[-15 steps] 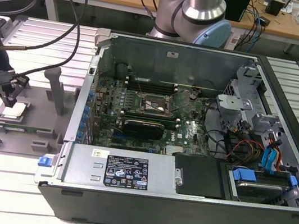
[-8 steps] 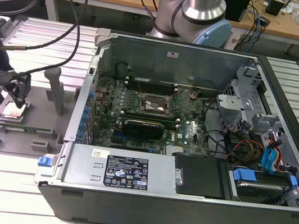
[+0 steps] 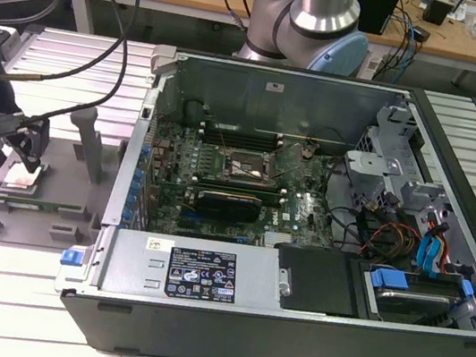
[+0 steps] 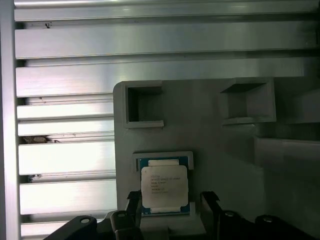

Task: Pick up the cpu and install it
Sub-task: 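Pick up the cpu and move it towards the insertion slot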

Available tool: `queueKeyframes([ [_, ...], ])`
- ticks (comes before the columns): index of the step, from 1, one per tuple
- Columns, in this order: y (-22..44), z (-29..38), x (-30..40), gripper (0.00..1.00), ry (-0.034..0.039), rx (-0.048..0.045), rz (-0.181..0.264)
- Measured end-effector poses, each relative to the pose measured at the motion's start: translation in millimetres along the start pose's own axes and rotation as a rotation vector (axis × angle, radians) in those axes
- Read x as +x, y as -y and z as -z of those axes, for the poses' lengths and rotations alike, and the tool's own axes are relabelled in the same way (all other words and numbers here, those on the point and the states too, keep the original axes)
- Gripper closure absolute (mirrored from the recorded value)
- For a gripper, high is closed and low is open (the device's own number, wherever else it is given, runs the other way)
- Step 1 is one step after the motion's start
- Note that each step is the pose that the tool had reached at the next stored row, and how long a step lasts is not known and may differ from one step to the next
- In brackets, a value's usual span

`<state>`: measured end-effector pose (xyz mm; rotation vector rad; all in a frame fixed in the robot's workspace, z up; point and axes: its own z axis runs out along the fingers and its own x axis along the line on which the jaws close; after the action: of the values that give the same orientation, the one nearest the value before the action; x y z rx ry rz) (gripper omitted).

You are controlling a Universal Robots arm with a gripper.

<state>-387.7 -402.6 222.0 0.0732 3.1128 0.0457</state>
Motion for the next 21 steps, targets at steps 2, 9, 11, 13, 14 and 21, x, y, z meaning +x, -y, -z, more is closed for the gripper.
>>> queueKeyframes([
  [2, 0.0, -0.5, 0.0, 0.26, 0.0003, -0.0002, 0.000],
  [9, 0.4, -13.1, 0.3, 0.26, -0.0015, 0.0000, 0.010],
  [11, 0.5, -17.8, 0.5, 0.26, -0.0041, 0.0001, 0.014],
  [13, 0.6, -21.4, 0.6, 0.26, -0.0055, 0.0000, 0.024],
  [14, 0.6, -22.3, 0.6, 0.26, -0.0056, -0.0002, 0.027],
  [21, 0.4, -27.0, -0.3, 0.26, -0.0069, -0.0052, 0.065],
])
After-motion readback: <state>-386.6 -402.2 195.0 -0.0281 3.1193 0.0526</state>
